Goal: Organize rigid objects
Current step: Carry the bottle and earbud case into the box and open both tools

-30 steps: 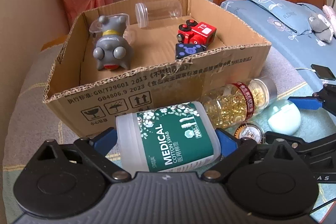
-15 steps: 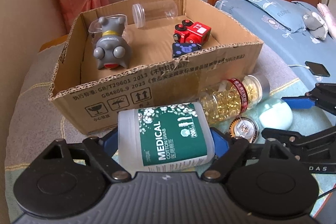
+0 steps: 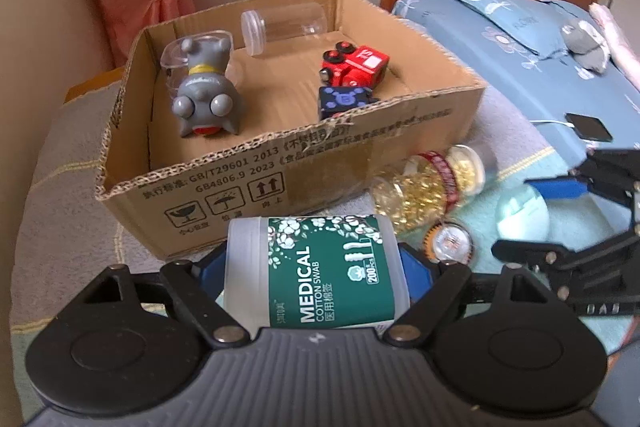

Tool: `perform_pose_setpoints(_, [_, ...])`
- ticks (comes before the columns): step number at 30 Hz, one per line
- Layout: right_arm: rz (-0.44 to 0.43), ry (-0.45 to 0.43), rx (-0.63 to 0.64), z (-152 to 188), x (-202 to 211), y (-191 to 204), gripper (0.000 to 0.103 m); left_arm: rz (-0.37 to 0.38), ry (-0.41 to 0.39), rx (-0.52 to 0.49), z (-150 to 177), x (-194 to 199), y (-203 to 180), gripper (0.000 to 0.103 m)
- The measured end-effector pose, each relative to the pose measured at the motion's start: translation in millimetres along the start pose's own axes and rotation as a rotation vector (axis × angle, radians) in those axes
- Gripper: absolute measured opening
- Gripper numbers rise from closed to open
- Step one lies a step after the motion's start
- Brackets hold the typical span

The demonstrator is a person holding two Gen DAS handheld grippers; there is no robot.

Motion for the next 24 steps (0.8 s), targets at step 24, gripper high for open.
perform_pose_setpoints(24, [-0.048, -0.117, 0.163, -92, 59, 7, 0.066, -0.119, -0.162, 0.068, -73, 18, 64, 0.089])
Point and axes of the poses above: each gripper's, at about its wrist camera, not at the fingertips, and x roughly against the way its jaws point, y to its left, z to its underside, the point moved 5 cm from there along -x, roughly the way its jaws point, and after that the axes turned 13 degrees about -z, right-handed, at the moved point
